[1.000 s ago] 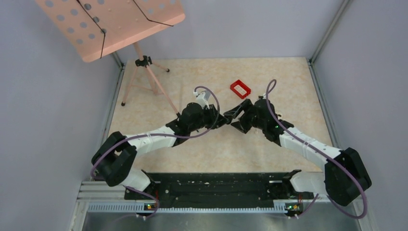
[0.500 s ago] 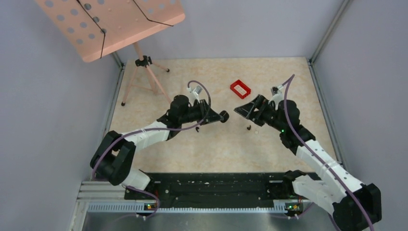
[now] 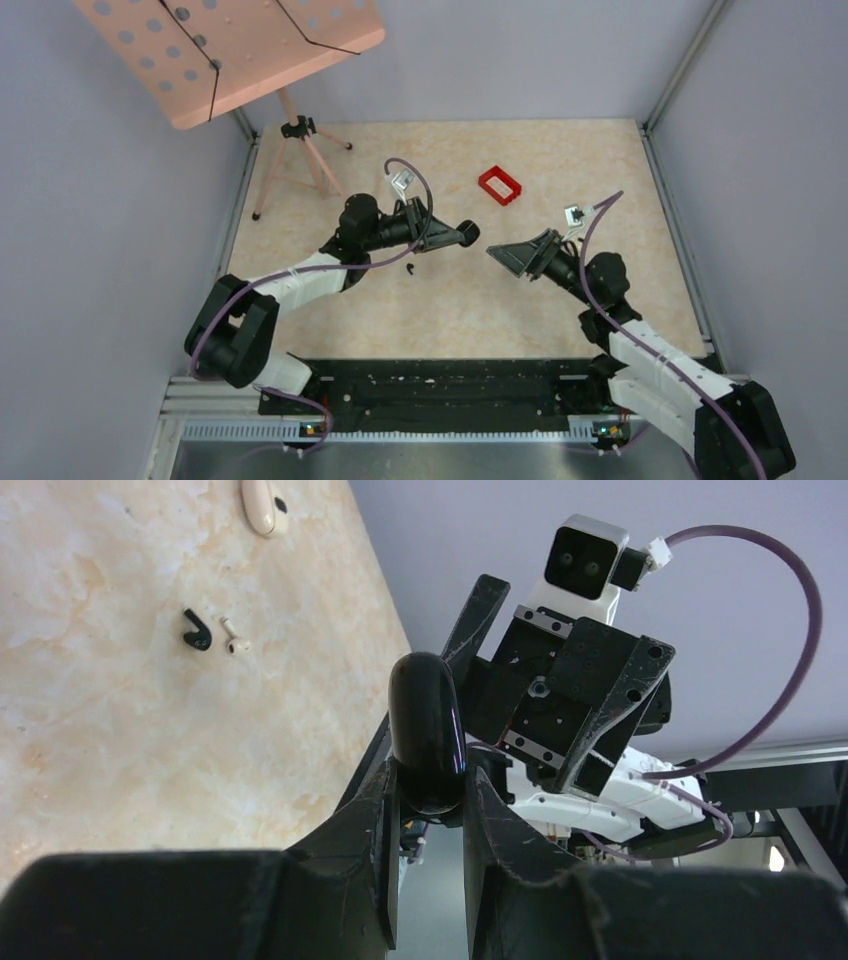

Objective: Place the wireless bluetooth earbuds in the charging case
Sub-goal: Pick up the charging case at the center of the board.

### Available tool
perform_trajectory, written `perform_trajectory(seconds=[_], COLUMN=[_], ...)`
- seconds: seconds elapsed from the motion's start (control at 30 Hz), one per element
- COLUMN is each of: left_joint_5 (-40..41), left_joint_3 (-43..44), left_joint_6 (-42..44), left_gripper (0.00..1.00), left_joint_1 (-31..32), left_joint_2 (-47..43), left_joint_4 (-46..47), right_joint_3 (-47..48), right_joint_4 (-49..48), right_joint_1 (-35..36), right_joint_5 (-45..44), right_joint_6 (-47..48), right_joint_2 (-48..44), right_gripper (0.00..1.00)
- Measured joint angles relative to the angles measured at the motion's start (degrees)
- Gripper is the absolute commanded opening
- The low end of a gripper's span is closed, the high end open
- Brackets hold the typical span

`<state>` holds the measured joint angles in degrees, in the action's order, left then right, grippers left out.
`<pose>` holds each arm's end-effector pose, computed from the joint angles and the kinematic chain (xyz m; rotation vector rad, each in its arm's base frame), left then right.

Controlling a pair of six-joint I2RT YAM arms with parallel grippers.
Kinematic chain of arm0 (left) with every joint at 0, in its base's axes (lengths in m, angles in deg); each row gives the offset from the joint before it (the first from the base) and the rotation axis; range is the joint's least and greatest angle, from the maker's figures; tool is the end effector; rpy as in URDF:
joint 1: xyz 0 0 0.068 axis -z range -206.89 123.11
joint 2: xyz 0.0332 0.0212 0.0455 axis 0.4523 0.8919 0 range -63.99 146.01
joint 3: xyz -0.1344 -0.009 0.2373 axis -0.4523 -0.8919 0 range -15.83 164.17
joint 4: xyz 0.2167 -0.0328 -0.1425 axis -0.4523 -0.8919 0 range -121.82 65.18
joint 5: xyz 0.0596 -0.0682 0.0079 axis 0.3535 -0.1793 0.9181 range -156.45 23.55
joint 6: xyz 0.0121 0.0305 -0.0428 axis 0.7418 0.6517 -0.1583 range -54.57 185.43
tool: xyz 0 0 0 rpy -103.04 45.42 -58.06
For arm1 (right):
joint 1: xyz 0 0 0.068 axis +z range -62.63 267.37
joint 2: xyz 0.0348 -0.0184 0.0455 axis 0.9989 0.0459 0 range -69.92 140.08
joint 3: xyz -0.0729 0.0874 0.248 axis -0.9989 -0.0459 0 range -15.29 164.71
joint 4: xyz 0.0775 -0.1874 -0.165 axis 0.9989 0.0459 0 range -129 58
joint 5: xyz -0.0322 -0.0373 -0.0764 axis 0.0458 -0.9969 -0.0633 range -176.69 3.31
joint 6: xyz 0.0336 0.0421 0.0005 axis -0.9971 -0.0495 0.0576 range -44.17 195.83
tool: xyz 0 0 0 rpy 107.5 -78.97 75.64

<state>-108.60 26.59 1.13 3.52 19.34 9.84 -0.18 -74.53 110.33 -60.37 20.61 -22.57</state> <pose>0.2584 -0.1793 0.2498 0.0747 2.0266 -1.7639 0.1651 0.0871 0.2340 0.0659 1.7008 1.4033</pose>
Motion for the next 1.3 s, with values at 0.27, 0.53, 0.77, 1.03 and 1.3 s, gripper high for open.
perform_trajectory(seconds=[0.27,0.53,0.77,1.03,1.3], left_joint_5=[0.4,0.4,0.5,0.9,0.9], left_joint_3=[-0.1,-0.1,-0.8,-1.2,-1.4], left_joint_6=[-1.6,-2.2,-2.9,-3.0,-2.9], left_gripper=[0.0,0.0,0.0,0.0,0.0], left_joint_1=[0.0,0.0,0.0,0.0,0.0], left_joint_2=[-2.2,-3.0,-3.0,-3.0,-3.5], left_joint_4=[1.8,2.5,3.8,3.9,3.9], right_joint_3=[-2.0,-1.3,2.7,4.3,7.5], right_joint_4=[-24.7,-42.8,-48.7,-49.6,-50.6], right_joint_1=[0.0,0.6,1.1,1.8,3.0], right_joint_5=[2.3,3.7,5.4,5.3,5.6], right_joint_6=[-8.4,-14.4,-19.7,-21.1,-21.8], right_joint_2=[12.3,26.3,37.8,39.0,40.4], right_gripper=[0.82,0.74,0.64,0.57,0.36])
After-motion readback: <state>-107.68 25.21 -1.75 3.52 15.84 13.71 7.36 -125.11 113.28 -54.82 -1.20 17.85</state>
